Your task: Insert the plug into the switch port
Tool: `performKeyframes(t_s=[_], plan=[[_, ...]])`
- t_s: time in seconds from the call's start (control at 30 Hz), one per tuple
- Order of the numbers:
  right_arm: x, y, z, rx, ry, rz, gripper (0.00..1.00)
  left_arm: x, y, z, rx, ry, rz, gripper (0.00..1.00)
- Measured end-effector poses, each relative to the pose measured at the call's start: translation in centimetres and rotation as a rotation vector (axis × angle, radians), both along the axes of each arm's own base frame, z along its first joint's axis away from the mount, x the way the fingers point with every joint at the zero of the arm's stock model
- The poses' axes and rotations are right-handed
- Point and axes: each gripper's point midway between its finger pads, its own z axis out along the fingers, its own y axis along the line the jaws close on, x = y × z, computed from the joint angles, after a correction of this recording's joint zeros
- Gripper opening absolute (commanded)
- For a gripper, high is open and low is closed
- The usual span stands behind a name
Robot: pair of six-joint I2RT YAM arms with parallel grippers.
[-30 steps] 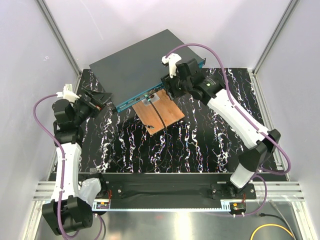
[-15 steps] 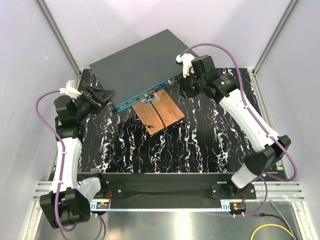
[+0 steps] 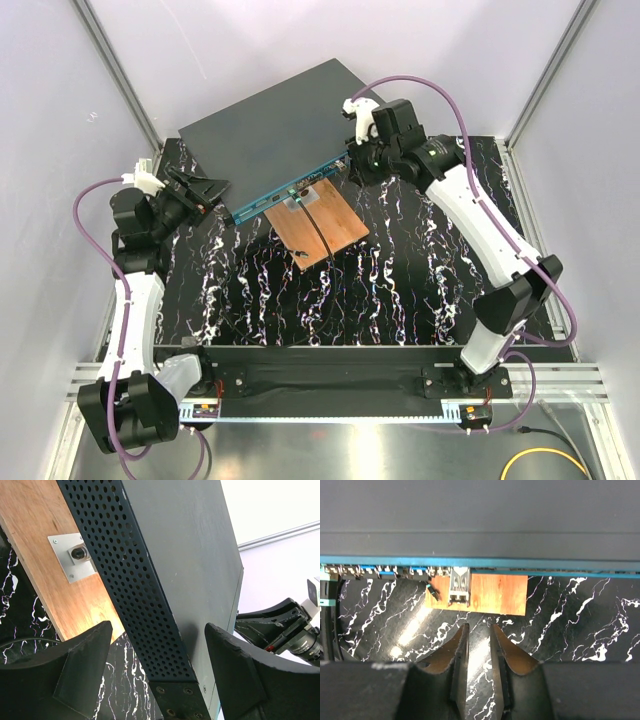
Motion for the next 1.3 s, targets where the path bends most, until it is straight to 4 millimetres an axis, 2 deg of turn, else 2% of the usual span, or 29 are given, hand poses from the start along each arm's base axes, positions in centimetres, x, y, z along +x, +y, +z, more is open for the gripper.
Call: performKeyframes(t_s=[0.7, 1.1, 1.3], plan=[[2.2, 1.7, 0.4, 0.038, 0.007, -0.023, 0.25, 0.0, -0.1, 0.2, -0.002, -0.009, -0.002, 0.80], [2.4, 2.1, 0.3, 0.083, 0.052, -0.074, 0.25, 0.0, -0.4, 0.4, -0.003, -0.017, -0.012, 0.75], [2.4, 2.3, -0.1, 0.103, 0.089, -0.110, 0.20, 0.0, -0.5, 0.4, -0.003, -0.017, -0.014, 0.75]])
